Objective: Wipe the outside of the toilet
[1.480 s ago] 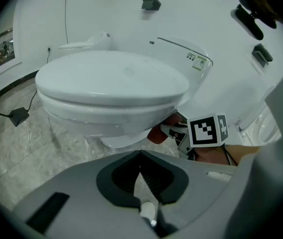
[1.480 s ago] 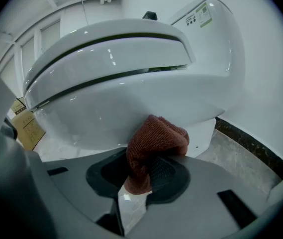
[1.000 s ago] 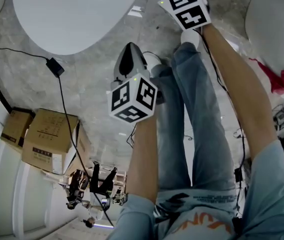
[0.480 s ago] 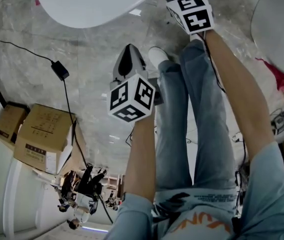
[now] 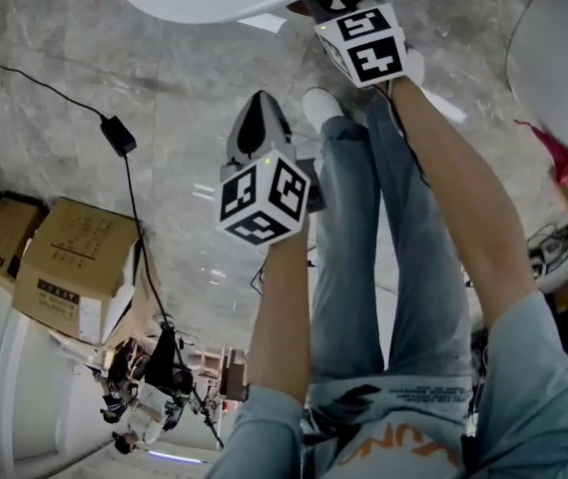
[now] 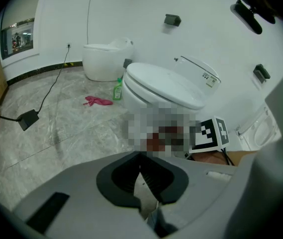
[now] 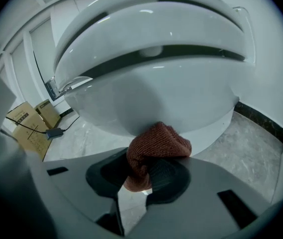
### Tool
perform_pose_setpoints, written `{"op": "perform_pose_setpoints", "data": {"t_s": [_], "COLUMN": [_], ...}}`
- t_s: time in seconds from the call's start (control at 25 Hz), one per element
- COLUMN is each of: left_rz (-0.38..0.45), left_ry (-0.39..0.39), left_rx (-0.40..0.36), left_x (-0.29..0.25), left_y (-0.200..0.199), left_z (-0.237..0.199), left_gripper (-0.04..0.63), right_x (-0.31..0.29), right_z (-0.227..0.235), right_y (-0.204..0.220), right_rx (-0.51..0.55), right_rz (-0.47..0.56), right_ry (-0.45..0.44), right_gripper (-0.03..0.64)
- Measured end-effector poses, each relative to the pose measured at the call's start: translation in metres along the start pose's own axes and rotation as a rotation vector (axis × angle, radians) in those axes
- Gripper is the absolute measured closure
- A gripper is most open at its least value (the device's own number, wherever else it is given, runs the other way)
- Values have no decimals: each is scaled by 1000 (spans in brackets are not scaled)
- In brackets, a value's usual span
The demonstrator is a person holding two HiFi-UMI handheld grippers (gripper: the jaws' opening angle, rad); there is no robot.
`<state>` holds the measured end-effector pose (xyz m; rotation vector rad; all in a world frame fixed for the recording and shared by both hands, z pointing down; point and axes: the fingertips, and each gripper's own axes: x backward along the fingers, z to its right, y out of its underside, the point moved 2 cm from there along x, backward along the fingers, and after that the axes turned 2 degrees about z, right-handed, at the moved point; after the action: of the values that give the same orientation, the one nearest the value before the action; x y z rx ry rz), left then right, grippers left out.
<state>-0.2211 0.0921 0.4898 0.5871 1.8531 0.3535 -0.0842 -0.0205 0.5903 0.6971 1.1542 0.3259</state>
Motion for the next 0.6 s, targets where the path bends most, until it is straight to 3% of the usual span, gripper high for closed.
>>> {"op": "perform_pose_setpoints", "data": {"t_s": [0.24,0.32,0.4,0.6], "left_rz": [-5,-14,-27,-59], "left_ry": [-12,-15,-14,-4], "left_rx": [-23,-37,-52,-116], "left_x": [4,4,3,-2], "left_y": [2,5,10,16], "left_z": [-9,-6,-2,15], "left_gripper": [603,603,603,603], "right_x": [-5,-4,-1,10], "right_z": [-39,-47,-53,-51], "right_y": [0,-3,-4,7], "right_rx": [-12,-60,-108,-97], "right_rz": [18,47,71,78], "right_ry": [-78,-118,-156,-199], "right_gripper": [528,528,528,528]}}
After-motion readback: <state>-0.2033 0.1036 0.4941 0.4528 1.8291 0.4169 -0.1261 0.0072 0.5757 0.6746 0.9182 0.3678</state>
